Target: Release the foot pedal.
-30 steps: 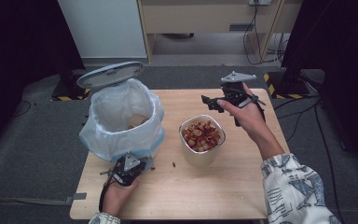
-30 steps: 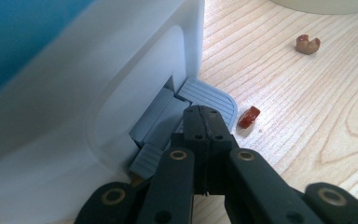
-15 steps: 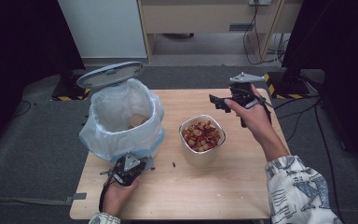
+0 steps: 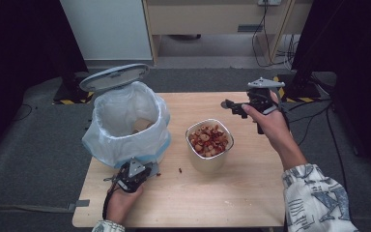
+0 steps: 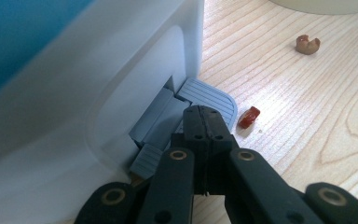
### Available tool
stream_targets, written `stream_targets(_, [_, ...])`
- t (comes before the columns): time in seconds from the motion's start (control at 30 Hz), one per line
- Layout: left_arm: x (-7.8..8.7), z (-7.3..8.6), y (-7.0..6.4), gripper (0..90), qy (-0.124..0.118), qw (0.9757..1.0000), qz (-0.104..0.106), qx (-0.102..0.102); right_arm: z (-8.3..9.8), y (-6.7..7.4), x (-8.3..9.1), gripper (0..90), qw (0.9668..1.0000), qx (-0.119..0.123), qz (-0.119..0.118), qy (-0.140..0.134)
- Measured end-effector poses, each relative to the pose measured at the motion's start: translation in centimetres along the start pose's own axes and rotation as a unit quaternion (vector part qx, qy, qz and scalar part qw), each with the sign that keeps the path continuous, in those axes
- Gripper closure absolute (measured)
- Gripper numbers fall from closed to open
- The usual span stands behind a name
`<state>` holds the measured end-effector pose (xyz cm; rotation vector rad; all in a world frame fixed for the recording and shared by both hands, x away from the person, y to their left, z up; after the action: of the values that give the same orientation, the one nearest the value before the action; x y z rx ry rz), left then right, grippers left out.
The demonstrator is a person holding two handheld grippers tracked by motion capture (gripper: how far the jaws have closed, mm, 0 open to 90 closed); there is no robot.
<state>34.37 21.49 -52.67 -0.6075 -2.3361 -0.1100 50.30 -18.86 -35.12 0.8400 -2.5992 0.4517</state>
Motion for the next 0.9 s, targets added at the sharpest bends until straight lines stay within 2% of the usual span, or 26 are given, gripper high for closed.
stream_targets(0.1, [0.3,0.0,-0.5,75.9,-0.009,0.9998,-0.015,-0.006,0.4,-0.5,0.4,5.9,1.0,-0.003,0.004,0.001])
stream_targets(0.2, [1.4,-0.1,-0.6,64.7,-0.036,0.9992,-0.01,0.012,0.9,-1.1,0.9,5.9,0.9999,-0.007,0.009,0.001])
stream_targets(0.37, [2.5,0.2,-0.9,55.5,-0.041,0.9989,-0.003,0.021,1.8,-1.8,1.3,5.8,0.9997,-0.015,0.019,0.006])
stream_targets(0.43, [3.0,0.3,-0.7,52.3,-0.046,0.9985,-0.001,0.031,2.1,-2.0,1.5,5.8,0.9996,-0.018,0.021,0.006])
stream_targets(0.53, [3.6,0.6,-0.3,44.6,-0.039,0.9979,0.002,0.053,2.7,-2.2,1.8,5.6,0.9995,-0.022,0.024,0.006])
stream_targets(0.7, [4.7,1.0,0.5,35.7,-0.05,0.996,0.004,0.075,4.2,-2.5,2.3,5.5,0.9989,-0.034,0.032,0.009])
stream_targets(0.9, [5.3,1.2,1.4,27.4,-0.056,0.9941,-0.008,0.093,6.1,-2.7,3.0,5.6,0.998,-0.046,0.042,0.014])
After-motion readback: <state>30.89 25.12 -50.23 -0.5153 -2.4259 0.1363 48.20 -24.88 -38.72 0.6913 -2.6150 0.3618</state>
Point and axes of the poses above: each handheld gripper's, and its own axes: x roughly backward along the jaws, z roughly out of its underside, y roughly to its left, the point moved 1 cm from there along -x, roughly forward along the jaws, and after that the axes turned 14 degrees about x, right-handed, at the moved point
